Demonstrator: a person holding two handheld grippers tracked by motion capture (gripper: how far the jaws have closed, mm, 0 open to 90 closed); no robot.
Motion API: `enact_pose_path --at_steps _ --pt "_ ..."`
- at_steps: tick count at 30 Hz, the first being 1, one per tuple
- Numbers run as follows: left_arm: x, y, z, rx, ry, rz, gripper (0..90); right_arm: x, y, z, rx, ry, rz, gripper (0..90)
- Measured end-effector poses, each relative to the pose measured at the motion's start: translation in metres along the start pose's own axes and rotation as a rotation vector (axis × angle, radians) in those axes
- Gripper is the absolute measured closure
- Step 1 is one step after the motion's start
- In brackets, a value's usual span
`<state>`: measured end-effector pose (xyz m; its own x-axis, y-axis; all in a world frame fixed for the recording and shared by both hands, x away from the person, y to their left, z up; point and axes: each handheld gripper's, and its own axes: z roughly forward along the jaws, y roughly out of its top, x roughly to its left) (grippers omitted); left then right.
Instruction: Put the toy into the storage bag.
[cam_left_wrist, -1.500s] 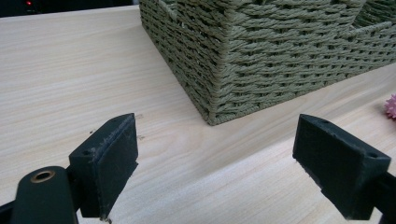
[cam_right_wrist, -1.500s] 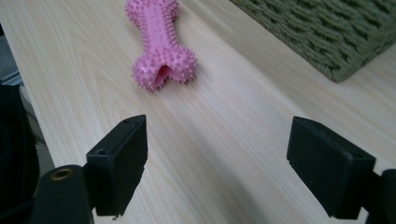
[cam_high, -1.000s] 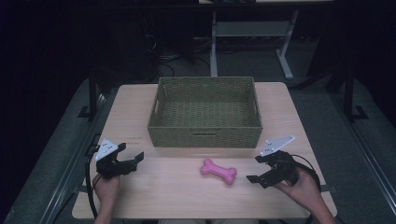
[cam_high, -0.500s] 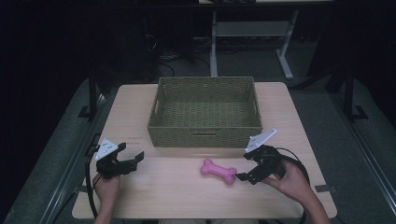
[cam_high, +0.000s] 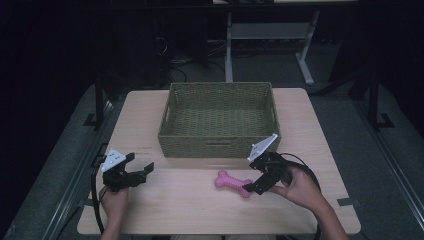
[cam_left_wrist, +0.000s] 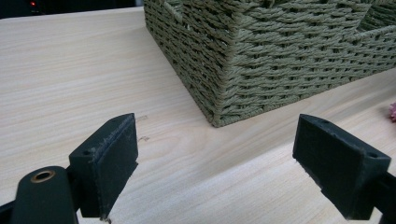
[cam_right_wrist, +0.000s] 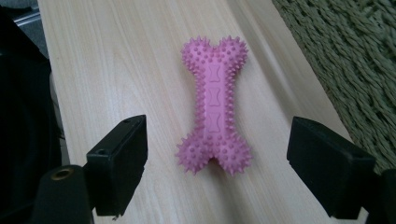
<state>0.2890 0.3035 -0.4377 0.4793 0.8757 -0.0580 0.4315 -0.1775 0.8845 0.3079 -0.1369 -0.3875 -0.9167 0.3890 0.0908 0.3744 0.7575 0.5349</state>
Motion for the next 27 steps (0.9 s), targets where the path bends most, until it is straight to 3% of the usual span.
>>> enact_pose_path --at_steps 8,27 --pt "0.001 0.000 -0.001 -0.002 0.000 -0.003 13.6 0.000 0.014 0.014 0.036 0.021 -0.026 22.3" --pt "0.001 0.000 0.000 -0.007 -0.005 -0.007 13.6 -0.004 0.024 0.043 0.115 0.030 -0.038 30.0"
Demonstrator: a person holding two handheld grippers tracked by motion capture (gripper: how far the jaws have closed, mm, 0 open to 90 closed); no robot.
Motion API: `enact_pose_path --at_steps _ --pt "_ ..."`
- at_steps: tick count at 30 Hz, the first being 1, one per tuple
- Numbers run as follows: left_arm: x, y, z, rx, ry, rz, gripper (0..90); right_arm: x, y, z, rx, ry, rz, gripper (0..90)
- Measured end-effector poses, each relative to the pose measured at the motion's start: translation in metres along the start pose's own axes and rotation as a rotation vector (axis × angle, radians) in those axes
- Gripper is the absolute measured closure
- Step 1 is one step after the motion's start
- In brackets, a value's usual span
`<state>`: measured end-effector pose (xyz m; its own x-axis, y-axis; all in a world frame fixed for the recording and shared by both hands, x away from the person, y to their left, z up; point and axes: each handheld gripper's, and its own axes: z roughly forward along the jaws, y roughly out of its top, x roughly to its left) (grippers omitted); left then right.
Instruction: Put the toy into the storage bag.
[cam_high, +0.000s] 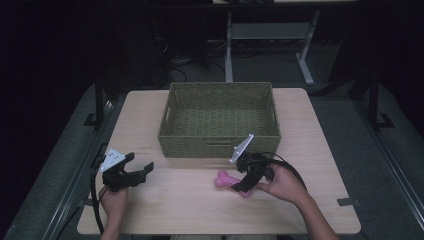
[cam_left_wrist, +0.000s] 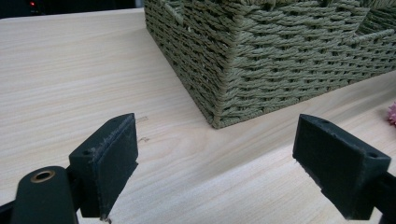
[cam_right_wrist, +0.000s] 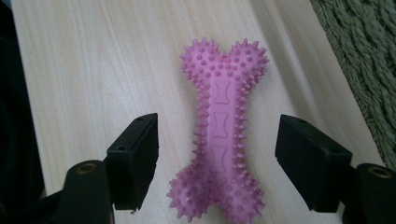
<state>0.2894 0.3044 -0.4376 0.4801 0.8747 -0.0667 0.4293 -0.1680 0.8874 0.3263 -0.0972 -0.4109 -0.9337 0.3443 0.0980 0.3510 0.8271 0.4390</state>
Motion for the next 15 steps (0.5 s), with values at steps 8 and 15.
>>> enact_pose_path --at_steps 8,15 --pt "0.000 0.000 0.000 -0.004 0.002 -0.008 13.6 -0.001 0.005 0.012 0.038 -0.002 -0.007 33.1" --pt "0.000 0.000 0.000 -0.003 0.001 -0.008 13.6 -0.001 0.008 0.021 0.064 0.001 -0.017 38.2"
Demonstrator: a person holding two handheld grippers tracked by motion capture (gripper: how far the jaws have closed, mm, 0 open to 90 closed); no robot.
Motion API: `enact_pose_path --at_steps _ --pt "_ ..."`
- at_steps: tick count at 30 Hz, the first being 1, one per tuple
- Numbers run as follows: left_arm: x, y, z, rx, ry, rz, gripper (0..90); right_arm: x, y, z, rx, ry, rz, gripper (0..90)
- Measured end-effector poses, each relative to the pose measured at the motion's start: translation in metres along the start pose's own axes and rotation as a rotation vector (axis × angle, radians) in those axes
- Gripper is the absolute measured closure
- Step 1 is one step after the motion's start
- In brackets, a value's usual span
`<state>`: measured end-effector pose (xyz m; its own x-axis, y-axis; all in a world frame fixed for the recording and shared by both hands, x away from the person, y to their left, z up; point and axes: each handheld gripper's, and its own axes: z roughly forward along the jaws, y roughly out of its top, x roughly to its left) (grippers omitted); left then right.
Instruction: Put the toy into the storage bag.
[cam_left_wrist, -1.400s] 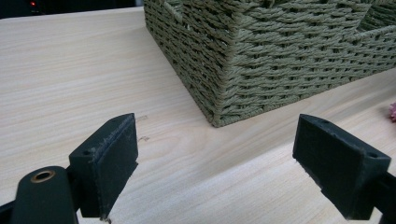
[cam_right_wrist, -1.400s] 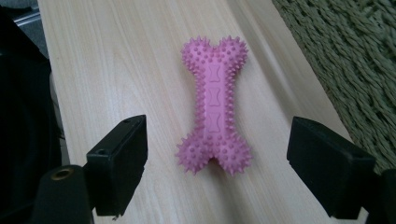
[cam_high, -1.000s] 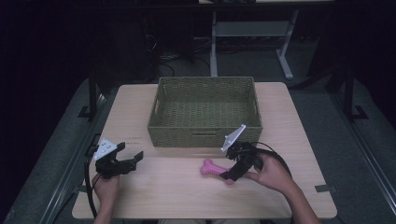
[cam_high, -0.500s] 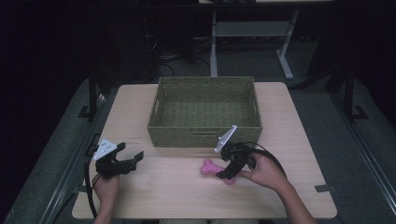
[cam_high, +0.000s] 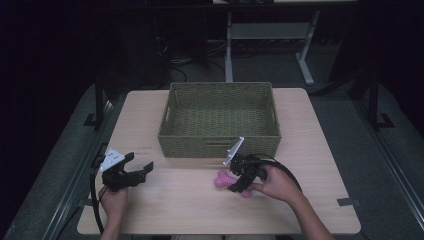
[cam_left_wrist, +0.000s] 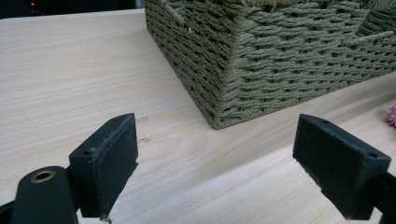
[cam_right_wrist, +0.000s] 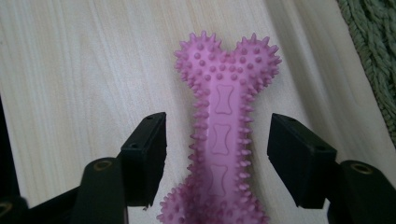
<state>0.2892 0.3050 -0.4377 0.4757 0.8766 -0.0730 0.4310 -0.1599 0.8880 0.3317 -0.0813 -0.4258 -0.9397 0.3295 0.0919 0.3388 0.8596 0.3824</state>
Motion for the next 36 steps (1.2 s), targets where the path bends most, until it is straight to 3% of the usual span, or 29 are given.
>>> enact_pose_path --at_steps 23,31,36 --pt "0.001 0.000 0.000 -0.003 -0.003 -0.005 13.6 -0.001 0.002 0.013 0.064 -0.026 -0.028 51.5" --pt "0.001 0.000 -0.001 -0.006 -0.006 -0.011 13.6 0.000 0.003 0.011 0.057 -0.012 -0.055 57.8" --pt "0.001 0.000 -0.001 -0.005 -0.007 -0.010 13.6 -0.002 0.004 -0.001 0.023 0.011 -0.062 58.1"
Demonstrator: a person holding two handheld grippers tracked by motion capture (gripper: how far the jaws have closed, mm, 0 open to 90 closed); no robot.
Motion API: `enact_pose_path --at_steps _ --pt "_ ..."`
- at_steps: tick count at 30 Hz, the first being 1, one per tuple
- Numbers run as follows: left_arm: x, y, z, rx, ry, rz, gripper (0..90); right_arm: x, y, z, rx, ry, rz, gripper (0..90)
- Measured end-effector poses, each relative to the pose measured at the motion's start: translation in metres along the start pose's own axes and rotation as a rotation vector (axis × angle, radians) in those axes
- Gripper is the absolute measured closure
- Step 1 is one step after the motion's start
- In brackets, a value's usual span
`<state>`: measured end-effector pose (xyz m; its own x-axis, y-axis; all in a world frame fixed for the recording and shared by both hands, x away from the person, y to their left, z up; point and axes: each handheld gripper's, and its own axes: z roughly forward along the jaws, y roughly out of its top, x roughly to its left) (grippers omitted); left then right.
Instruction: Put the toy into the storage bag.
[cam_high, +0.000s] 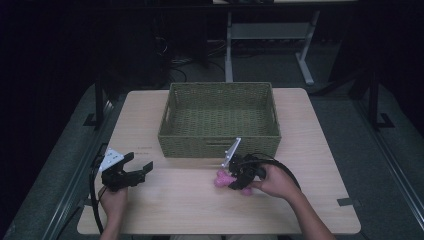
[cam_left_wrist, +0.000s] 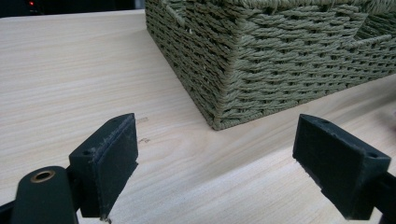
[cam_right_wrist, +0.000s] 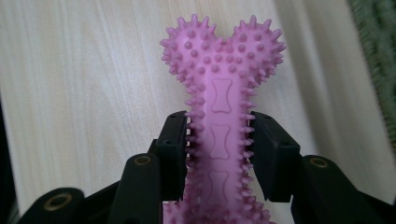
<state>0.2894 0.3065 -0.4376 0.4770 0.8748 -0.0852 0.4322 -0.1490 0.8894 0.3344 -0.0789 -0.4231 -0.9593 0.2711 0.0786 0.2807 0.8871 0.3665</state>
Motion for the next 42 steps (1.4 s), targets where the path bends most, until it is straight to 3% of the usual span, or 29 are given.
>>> enact_pose_path --at_steps 4,16,37,42 --pt "-0.001 0.000 0.000 0.003 0.000 0.002 13.6 -0.004 0.003 -0.018 -0.048 0.018 -0.003 58.2" --pt "0.000 0.000 0.000 0.001 -0.001 0.002 13.6 -0.022 0.011 -0.058 -0.106 0.058 -0.013 58.3" --pt "0.000 0.001 0.001 0.002 0.006 0.006 13.6 -0.049 0.022 -0.110 -0.177 0.085 -0.005 58.4" --pt "0.001 0.001 0.002 0.007 0.011 0.007 13.6 -0.063 0.027 -0.118 -0.183 0.085 0.005 58.4"
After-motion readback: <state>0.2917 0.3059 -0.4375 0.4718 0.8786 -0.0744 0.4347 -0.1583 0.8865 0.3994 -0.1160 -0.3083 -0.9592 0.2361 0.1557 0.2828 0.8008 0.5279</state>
